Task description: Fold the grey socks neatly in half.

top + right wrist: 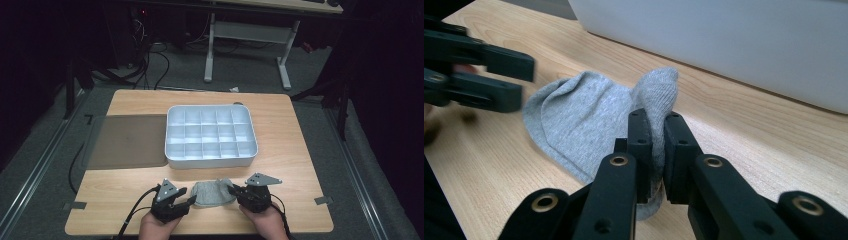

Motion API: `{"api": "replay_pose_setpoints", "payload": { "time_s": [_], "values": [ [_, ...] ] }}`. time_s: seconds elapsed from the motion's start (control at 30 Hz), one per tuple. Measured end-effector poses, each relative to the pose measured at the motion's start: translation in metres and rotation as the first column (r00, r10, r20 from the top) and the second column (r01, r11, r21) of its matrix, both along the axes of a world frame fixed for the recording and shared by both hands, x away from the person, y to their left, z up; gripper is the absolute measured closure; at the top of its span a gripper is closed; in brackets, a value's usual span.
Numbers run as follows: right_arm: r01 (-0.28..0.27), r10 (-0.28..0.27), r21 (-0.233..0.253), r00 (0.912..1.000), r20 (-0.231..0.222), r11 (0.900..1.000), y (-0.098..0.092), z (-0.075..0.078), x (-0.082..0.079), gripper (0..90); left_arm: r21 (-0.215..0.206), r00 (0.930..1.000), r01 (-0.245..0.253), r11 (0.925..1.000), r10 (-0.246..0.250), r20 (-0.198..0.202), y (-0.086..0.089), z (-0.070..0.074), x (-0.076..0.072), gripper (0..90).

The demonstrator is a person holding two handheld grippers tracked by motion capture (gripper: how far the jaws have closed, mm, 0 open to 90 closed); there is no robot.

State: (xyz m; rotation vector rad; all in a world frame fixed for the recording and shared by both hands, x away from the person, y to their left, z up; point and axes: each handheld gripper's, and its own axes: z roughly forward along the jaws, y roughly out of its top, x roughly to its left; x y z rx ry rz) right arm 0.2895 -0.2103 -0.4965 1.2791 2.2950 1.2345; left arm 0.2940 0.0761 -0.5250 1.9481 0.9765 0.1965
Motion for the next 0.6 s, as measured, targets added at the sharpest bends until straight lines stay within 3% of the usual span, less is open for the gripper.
{"api": "replay_pose_setpoints", "payload": {
  "time_s": [0.13,0.33,0.6],
  "values": [
    [0.009,-0.009,0.000,1.0000,0.001,1.000,0.000,0.000,0.000,84.6,-0.005,0.9988,-0.016,0.9999,0.016,-0.045,-0.002,-0.005,0.008,52.5],
    [0.017,-0.016,-0.021,0.9998,0.012,1.000,0.002,0.001,-0.001,84.5,-0.022,0.9972,-0.007,0.9997,0.005,-0.074,-0.003,-0.009,0.007,76.3],
    [0.026,-0.024,-0.068,0.9990,0.038,0.997,0.013,0.008,-0.002,84.2,-0.046,0.9977,0.011,0.9989,-0.014,-0.067,-0.002,-0.009,0.005,78.0]
  ]
}}
